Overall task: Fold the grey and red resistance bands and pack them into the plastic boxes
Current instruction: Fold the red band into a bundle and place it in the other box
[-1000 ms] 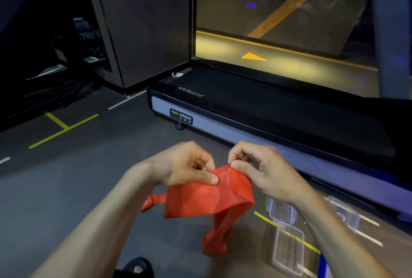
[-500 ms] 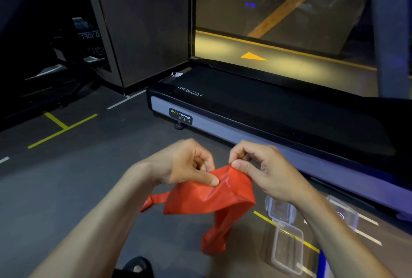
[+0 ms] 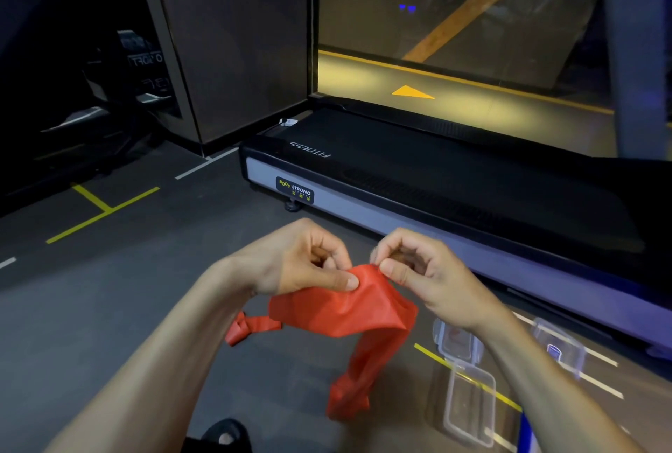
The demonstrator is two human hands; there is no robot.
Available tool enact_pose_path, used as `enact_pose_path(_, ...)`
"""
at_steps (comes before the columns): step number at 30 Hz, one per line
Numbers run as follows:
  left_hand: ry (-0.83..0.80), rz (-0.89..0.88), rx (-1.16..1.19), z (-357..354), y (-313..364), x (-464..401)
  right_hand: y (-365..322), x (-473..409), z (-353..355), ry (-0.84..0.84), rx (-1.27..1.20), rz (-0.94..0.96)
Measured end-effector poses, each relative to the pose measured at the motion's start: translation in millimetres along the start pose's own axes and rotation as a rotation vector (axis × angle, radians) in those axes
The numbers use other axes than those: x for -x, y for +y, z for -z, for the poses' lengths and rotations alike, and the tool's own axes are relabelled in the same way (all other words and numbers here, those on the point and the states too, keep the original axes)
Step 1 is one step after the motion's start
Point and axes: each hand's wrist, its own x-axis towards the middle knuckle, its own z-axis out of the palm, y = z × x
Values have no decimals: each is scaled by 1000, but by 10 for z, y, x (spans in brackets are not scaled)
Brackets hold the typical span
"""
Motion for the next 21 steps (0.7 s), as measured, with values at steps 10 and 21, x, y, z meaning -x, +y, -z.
enact_pose_path(10,-19,1,-173,-34,-21,-18,28,-58,-318,-51,-22,27)
enact_pose_path(21,-78,46,-105,25,-47,29,-128,-67,13,-4,264,76)
